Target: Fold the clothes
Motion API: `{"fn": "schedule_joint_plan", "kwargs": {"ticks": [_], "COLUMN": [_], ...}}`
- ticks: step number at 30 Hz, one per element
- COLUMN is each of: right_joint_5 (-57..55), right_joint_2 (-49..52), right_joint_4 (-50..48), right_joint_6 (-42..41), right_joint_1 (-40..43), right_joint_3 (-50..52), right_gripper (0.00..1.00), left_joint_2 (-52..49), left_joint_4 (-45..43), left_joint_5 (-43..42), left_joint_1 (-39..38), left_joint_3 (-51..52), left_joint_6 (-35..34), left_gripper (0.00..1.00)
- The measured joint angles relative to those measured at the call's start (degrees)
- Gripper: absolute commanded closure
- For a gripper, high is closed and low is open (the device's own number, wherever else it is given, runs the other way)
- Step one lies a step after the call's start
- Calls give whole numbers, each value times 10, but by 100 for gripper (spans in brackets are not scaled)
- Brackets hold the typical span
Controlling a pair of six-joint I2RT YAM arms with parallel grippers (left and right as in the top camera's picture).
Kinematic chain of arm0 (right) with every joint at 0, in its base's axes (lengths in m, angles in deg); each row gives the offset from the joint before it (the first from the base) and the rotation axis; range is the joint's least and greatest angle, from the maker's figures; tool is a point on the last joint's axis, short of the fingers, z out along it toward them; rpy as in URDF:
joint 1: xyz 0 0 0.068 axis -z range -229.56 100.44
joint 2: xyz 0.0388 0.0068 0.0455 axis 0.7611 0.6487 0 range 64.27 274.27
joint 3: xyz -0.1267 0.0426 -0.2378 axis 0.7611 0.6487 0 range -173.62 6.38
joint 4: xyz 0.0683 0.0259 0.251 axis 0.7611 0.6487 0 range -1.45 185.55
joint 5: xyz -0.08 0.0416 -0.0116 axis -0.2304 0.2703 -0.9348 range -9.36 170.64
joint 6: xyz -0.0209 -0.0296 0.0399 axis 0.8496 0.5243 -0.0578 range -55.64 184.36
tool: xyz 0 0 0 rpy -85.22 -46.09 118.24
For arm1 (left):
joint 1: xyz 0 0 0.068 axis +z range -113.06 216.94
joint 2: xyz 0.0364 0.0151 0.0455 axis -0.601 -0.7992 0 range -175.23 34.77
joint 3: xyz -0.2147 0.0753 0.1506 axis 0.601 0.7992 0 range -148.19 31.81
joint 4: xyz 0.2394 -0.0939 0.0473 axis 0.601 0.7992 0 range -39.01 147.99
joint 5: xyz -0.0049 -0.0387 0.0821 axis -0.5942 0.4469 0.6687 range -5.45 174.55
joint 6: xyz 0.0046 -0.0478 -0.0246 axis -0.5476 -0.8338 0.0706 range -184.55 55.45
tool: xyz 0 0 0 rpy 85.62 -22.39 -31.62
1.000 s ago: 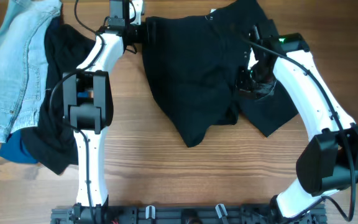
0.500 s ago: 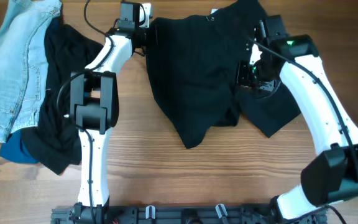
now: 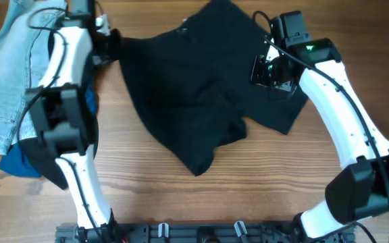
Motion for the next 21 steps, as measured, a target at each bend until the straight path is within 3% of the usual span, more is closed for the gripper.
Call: {"fn": "schedule_joint_plan", "kwargs": {"ticks": [7, 15, 18, 21], "right_joint_5": [-4, 5, 7, 9], "right_joint_2": [76, 186, 202, 210], "right_joint_4": [-47, -85, -100, -109], "right_joint_6": [2, 2, 2, 6], "right_joint_1": [-32, -53, -52, -52], "right_joint_3": [0, 0, 0, 0], "right_gripper": [84, 84, 84, 84], "left_joint_2": [79, 91, 91, 91], "left_joint_4": [134, 142, 119, 99], "left_joint_5": [5, 27, 29, 31], "left_joint_1": [7, -19, -21, -19], "left_joint_3": [0, 0, 0, 0], "left_joint_6": [-6, -7, -5, -5], "left_gripper": [96, 94, 51, 27]}}
